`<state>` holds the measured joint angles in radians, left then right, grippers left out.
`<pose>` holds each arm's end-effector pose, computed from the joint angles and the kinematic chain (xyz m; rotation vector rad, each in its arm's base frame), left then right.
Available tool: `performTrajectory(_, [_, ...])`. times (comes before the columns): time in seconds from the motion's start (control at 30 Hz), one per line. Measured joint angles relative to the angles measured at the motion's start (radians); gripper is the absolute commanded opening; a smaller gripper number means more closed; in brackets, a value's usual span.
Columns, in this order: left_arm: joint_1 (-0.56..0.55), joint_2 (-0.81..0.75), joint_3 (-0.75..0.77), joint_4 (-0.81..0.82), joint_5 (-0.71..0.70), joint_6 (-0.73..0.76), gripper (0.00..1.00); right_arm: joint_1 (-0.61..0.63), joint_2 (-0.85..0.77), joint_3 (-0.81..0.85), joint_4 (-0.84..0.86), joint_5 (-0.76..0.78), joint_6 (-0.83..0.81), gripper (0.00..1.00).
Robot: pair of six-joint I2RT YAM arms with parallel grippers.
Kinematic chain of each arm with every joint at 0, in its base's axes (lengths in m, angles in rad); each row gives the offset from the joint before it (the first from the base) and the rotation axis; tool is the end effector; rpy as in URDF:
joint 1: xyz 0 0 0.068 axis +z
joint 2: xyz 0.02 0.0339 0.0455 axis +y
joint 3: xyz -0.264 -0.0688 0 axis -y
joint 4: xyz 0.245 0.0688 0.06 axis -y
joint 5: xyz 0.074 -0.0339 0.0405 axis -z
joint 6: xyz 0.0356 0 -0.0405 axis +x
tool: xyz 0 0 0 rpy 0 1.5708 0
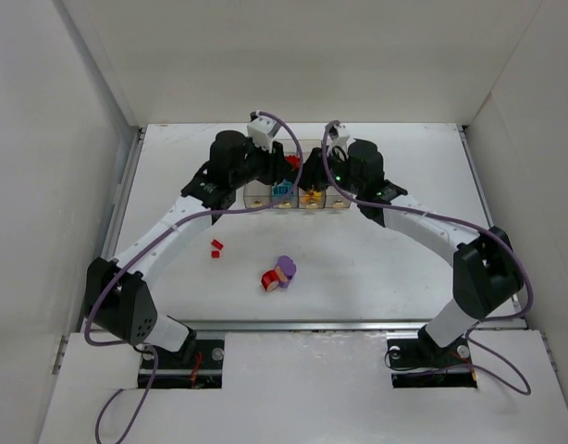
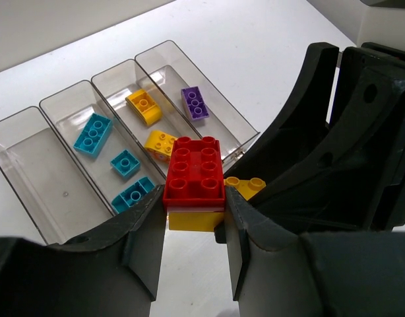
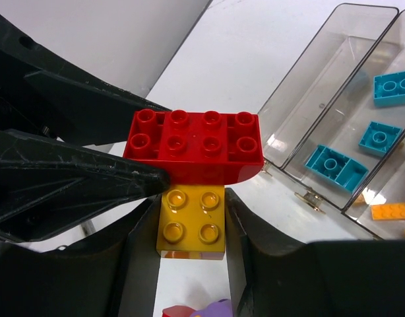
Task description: Sort the legos into containers by color
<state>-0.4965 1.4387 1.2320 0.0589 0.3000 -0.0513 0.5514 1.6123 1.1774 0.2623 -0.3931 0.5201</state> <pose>0.2976 -0.1732 0.3677 0.6062 1.6494 -0.6599 0.3197 0.2126 0.3101 -0.3373 1.8375 1.1063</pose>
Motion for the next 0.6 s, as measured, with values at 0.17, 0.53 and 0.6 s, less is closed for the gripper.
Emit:
performTrajectory(0.17, [0.000, 0.000, -0.009, 0.010, -0.014, -0.003, 0.00, 0.008, 0.007, 0.000, 0.003, 0.006, 0.000, 0.00])
performTrajectory(0.53, [0.000, 0.000, -0.006, 0.071, -0.074, -0.005, 0.00, 0.080, 0.032, 0.000, -0.046, 0.004, -0.037, 0.00])
performTrajectory(0.6, [0.000, 0.000, -0.004, 0.074, -0.085, -0.002, 0.00, 0.078, 0.032, 0.000, -0.052, 0.008, -0.042, 0.00])
